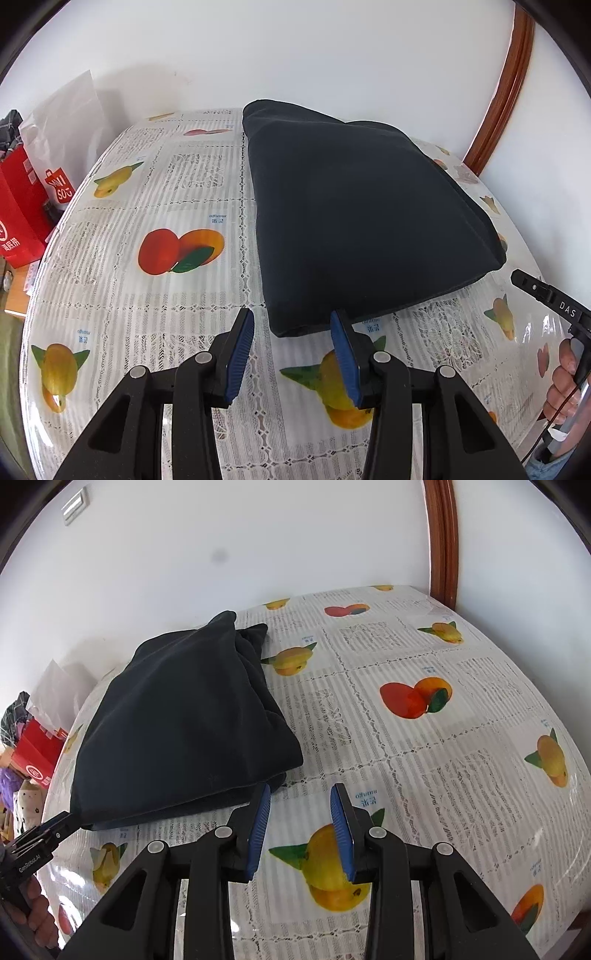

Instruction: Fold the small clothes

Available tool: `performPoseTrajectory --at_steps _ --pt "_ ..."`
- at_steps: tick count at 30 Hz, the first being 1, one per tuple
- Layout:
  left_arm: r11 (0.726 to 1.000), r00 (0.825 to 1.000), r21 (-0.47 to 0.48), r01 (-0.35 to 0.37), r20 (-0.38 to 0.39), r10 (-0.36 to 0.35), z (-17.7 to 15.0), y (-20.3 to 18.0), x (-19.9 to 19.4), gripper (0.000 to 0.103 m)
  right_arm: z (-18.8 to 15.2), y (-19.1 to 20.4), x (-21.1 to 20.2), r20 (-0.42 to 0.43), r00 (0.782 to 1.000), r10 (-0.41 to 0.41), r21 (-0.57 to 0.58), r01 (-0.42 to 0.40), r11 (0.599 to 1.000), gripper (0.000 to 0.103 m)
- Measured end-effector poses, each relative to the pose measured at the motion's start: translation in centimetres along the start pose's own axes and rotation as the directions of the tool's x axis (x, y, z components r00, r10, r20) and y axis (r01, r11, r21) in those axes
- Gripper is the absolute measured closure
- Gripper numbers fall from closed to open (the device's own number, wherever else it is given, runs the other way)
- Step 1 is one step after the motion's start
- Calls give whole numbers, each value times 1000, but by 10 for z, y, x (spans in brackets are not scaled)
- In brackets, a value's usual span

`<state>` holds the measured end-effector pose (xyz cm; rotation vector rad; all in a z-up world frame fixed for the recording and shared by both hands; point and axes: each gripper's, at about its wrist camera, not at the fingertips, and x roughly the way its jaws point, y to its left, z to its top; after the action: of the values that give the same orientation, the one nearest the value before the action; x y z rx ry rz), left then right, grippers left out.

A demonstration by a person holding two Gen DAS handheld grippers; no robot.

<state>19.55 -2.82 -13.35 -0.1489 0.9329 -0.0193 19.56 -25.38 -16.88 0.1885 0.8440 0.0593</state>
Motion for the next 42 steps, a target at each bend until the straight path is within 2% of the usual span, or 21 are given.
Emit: performPoseTrajectory --at_steps 6,9,10,12,17,19,21,22,23,28,32,42 --pt "1000 999 -21 -3 38 4 1 -7 -35 60 -3 20 -33 37 992 -119 -31 120 992 63" --pt "1000 996 -14 9 87 -7 -3 -18 -61 42 -1 29 -56 57 988 -143 -42 145 988 57" --pt "1000 994 0 2 108 -2 -5 -22 -70 38 0 32 -65 57 990 -131 -45 134 990 56" --pt "1000 988 23 -20 156 16 -11 -31 -91 37 -3 39 -84 57 993 -104 -61 107 992 55" --pt "999 972 39 -26 233 16 -26 -45 -138 25 -19 57 -132 99 989 -110 -102 120 988 54" --pt "997 967 54 -46 253 31 -33 -51 -154 22 -28 60 -150 111 991 -80 -100 92 991 54" --pt "996 962 61 -66 270 48 -43 -57 -171 21 -36 61 -165 123 990 -64 -95 76 993 45" --pt "995 959 64 -73 278 53 -47 -60 -178 18 -41 61 -174 140 988 -67 -87 80 993 35" --pt "994 956 65 -86 287 64 -52 -62 -185 15 -45 61 -182 159 985 -68 -82 82 993 30" --pt "991 941 74 -113 327 83 -68 -65 -212 7 -64 55 -215 211 975 -67 -83 86 993 18" --pt "992 934 64 -108 347 79 -76 -62 -225 6 -72 50 -232 240 965 -103 -74 123 990 10" --pt "991 929 60 -116 360 87 -82 -61 -232 5 -84 55 -245 254 961 -109 -111 140 984 6"
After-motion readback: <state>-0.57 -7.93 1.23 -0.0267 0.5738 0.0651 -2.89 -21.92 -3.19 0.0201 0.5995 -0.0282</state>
